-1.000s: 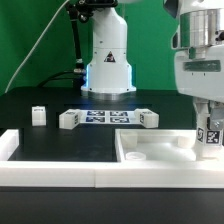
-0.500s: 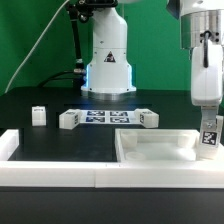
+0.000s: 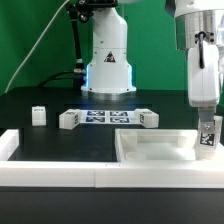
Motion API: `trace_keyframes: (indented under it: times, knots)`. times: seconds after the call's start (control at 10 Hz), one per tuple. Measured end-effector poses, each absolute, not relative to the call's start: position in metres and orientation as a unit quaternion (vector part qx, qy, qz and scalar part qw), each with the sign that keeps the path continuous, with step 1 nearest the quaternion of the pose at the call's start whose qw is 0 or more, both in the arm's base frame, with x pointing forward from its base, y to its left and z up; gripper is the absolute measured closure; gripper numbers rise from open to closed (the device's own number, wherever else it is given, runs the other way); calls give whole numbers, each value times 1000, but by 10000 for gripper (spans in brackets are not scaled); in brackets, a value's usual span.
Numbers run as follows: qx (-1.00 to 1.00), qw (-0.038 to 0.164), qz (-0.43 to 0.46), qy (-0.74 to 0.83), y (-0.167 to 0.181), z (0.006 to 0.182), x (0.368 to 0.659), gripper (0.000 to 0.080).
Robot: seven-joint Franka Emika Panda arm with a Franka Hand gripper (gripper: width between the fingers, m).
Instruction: Assemble one leg
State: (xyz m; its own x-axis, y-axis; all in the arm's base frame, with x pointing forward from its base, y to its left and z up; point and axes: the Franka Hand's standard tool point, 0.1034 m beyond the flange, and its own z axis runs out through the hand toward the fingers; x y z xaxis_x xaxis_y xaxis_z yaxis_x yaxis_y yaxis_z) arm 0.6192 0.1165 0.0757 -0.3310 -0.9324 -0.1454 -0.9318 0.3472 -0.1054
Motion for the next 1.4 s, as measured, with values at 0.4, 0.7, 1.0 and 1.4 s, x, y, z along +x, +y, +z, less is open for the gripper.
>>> trace_keyframes:
  times: [0.4, 0.7, 1.0, 1.4]
  knots:
    - [-702, 87, -15, 707, 112, 75, 619, 151]
    - [-797, 51, -15, 602, 123, 77, 615, 151]
    - [-893, 9, -7, 450, 125, 80, 612, 151]
    - [-958, 10, -17, 286, 120, 81, 616, 151]
